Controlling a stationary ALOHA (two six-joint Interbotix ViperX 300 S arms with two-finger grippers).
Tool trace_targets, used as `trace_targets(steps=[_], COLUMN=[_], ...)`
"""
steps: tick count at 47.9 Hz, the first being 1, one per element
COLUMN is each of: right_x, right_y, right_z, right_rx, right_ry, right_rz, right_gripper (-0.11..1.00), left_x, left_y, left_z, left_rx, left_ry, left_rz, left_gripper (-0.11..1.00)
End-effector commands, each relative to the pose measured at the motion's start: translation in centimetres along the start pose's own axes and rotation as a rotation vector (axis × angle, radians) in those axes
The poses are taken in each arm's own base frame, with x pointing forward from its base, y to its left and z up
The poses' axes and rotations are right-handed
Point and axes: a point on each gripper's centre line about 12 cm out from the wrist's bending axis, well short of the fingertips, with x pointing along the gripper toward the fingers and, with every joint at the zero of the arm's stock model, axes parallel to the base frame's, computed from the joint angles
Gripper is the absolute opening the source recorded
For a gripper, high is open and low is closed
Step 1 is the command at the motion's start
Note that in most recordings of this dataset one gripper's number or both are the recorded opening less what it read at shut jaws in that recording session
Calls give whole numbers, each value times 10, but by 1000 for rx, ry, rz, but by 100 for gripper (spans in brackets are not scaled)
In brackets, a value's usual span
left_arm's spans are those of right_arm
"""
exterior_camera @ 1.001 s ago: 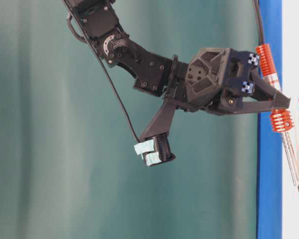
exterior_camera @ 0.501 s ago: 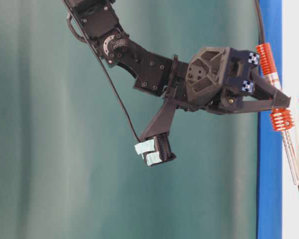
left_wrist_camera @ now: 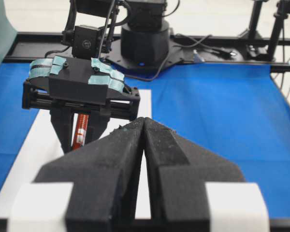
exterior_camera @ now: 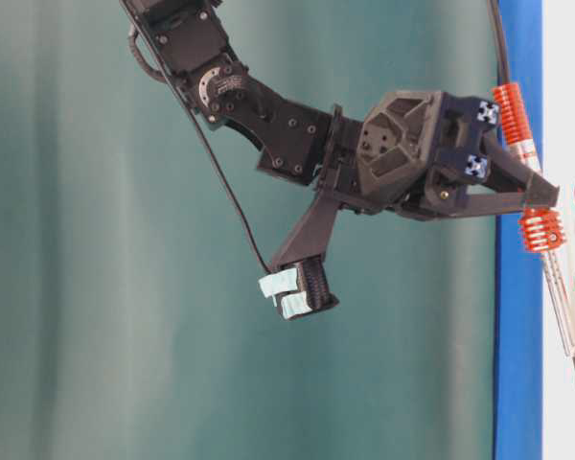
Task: Touch the tip of the soldering iron to the mark.
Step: 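Raise the iron and move it right above the strip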
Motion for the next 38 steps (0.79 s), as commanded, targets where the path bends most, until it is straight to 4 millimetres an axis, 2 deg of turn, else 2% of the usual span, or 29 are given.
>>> trace_targets(steps=[1,7,31,38], right_x=[-15,-27,-112,-118], right_y=[-2,-5,-22,-24], right_z=[12,17,32,33], right_rx=[2,-2,-12,-11], right_ry=[-46,-61,-132,-140], right_rz=[-5,-17,-88,-96], right_gripper=[6,6,6,6], left_x=[1,1,0,0], left_y=[0,0,0,0], left_z=[3,3,6,4], left_rx=[1,2,1,1], left_ry=[-9,-8,-18,-11], left_rz=[-2,0,-1,0], left_gripper=[0,0,0,0])
